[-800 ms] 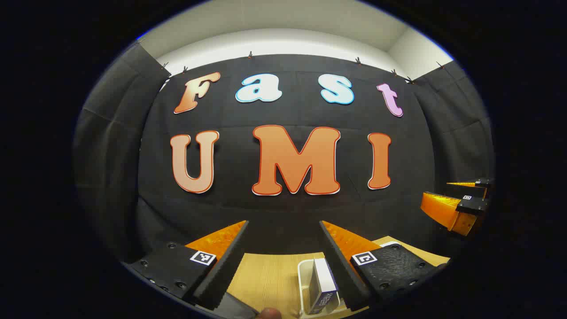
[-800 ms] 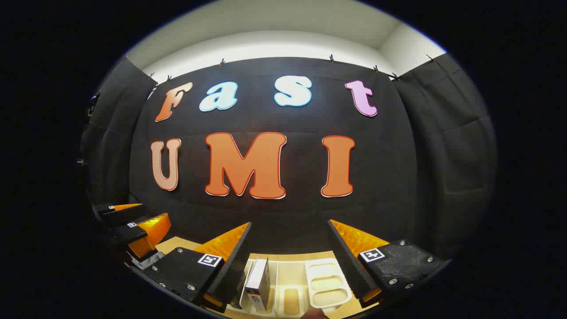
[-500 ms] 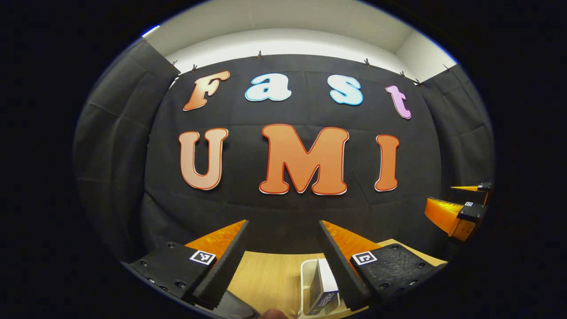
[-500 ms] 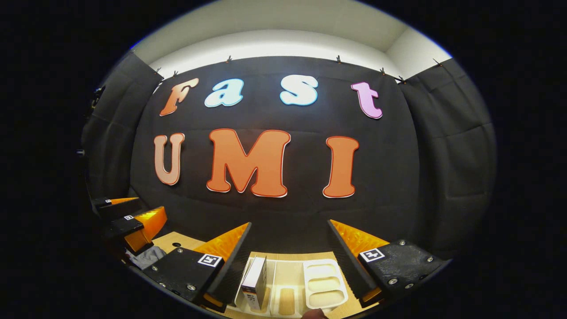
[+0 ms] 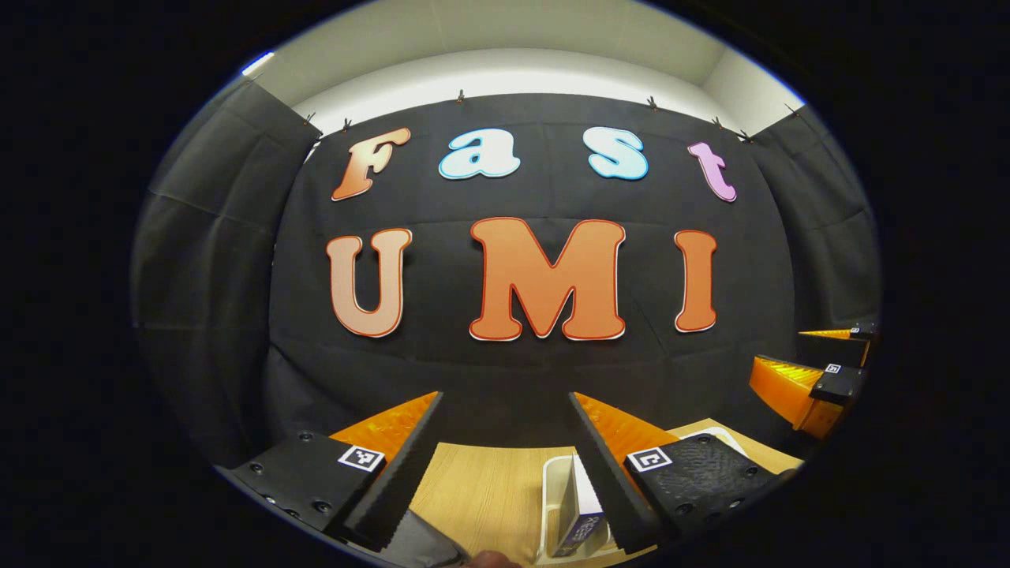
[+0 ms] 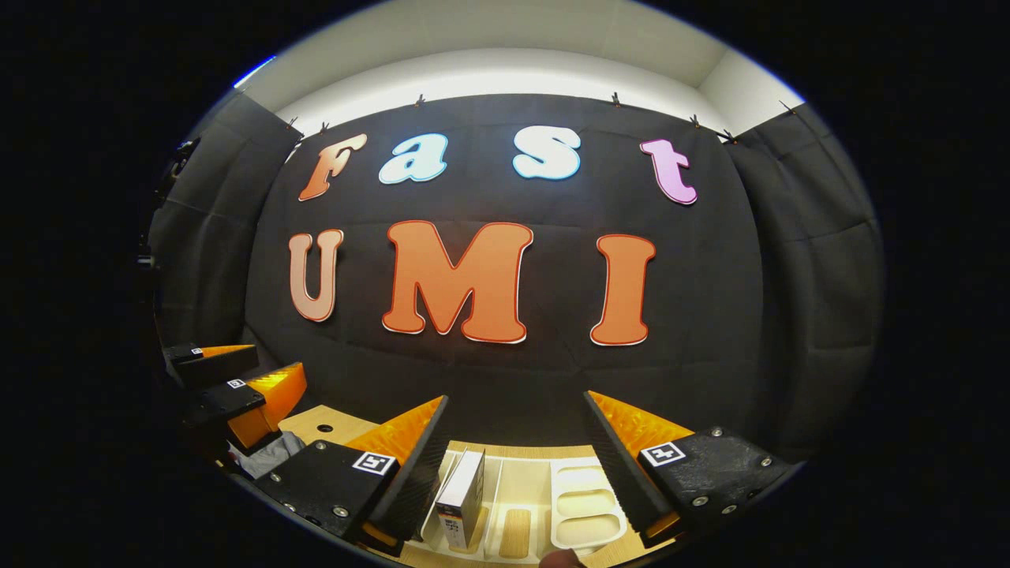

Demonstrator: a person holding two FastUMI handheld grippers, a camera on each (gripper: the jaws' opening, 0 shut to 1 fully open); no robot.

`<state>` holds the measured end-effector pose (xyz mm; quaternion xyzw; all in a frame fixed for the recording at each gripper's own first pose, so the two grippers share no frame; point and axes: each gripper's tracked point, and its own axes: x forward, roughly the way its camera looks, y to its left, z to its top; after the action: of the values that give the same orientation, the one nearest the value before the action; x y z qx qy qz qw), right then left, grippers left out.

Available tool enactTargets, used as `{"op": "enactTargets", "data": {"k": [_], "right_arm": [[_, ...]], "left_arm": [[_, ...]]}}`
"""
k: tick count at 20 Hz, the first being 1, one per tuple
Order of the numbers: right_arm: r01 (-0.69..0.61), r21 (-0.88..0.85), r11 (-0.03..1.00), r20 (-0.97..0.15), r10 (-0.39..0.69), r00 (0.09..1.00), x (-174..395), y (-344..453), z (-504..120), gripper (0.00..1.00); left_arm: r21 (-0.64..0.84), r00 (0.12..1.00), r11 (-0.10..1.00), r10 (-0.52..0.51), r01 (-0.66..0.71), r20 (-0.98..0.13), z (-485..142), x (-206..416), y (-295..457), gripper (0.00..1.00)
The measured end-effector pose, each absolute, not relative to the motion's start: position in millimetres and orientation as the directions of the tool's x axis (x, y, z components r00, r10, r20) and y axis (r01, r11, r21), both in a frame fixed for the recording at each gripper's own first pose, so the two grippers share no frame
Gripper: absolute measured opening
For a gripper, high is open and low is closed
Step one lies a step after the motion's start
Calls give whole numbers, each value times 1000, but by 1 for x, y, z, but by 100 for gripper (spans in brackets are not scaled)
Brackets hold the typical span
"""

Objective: Open the schoolbag, grab two books from the bookshelf and put them into the schoolbag.

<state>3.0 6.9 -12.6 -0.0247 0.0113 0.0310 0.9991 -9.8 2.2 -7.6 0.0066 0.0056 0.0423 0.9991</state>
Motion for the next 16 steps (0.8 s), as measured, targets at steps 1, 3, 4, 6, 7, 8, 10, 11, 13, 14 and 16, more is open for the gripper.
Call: {"op": "enactTargets", "data": {"k": [1,3,4,6,7,8,10,11,13,14,16], "right_arm": [[-62,-46,997,-23,61,998,2,7,-12,97],[-59,-41,997,-21,58,998,2,6,-12,97],[-57,-41,998,-22,56,998,2,6,-13,97],[-55,-39,998,-24,54,998,0,6,-14,97],[-54,-39,998,-26,53,998,0,5,-16,97],[-52,-39,998,-28,51,998,0,6,-16,97],[-52,-34,998,-31,51,998,-2,6,-18,97],[-51,-33,998,-32,49,998,-3,5,-18,97],[-50,-44,998,-27,49,998,-2,4,-19,97],[-42,-55,998,-24,41,999,-1,-1,-20,97],[-42,-61,997,-29,40,999,-1,-4,-24,97]], "left_arm": [[18,997,997,82,-82,-11,-7,-10,1,96],[26,997,996,81,-81,-2,-5,-10,1,96],[32,997,996,79,-79,4,-3,-11,0,96],[49,996,995,81,-82,22,1,-12,1,96],[61,996,995,82,-83,26,2,-13,1,96],[74,996,994,83,-85,27,0,-14,1,96],[93,996,992,83,-85,23,-2,-15,2,96],[106,996,991,84,-86,19,-3,-15,3,95],[141,996,986,89,-90,9,-9,-17,7,96],[164,996,982,93,-92,1,-15,-19,8,96],[219,994,971,106,-98,-25,-32,-23,12,96]]}}
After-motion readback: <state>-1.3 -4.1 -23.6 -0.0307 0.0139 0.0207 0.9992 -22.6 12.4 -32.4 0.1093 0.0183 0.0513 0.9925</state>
